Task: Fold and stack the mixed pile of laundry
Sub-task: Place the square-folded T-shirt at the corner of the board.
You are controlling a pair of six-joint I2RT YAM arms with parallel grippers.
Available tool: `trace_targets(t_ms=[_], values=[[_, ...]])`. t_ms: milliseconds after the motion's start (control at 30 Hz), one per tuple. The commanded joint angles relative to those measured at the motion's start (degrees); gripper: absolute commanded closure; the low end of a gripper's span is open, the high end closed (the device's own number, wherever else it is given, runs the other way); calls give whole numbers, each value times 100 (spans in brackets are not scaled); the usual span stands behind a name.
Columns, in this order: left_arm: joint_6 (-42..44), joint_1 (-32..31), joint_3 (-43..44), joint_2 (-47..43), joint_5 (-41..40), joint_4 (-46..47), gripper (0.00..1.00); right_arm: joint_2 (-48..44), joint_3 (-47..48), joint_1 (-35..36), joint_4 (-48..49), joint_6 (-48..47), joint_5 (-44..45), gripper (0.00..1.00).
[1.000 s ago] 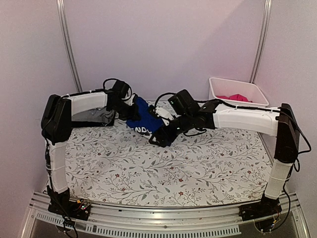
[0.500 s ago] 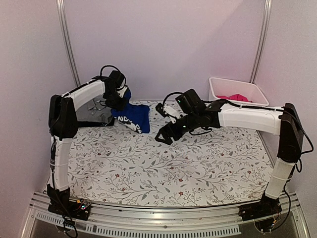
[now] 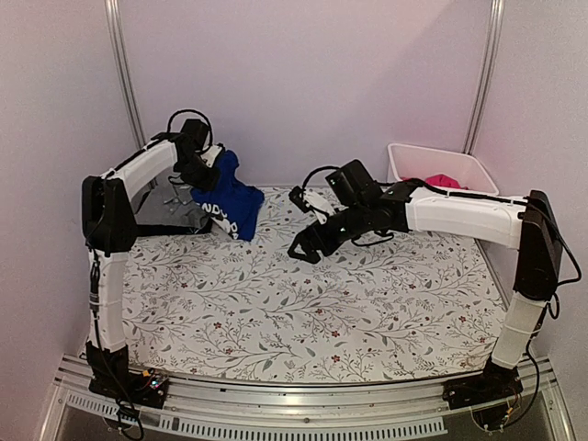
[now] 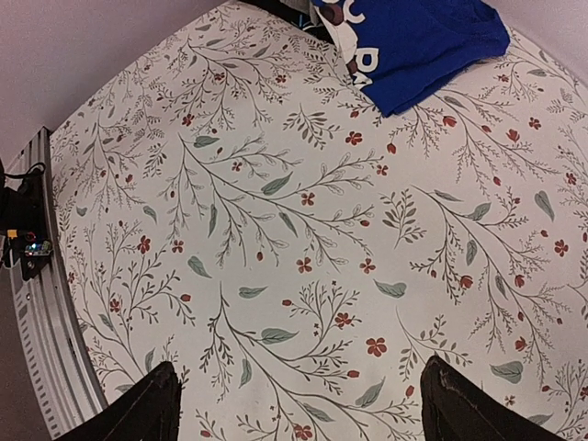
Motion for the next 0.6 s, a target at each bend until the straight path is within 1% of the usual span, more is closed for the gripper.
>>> trace_targets(t_ms=[0, 133, 333, 567], values=[[172, 108, 235, -415, 118, 253, 100, 105, 183, -32, -176, -3, -33, 11], [172, 216, 207, -601, 445, 185, 100, 162, 297, -43, -261, -3, -7, 11], [166, 333, 120, -944, 687, 259, 100, 218, 390, -46, -314, -3, -4, 11], [-18, 583, 27, -1156, 1343, 256, 100, 256, 427, -46, -335, -3, -23, 11]])
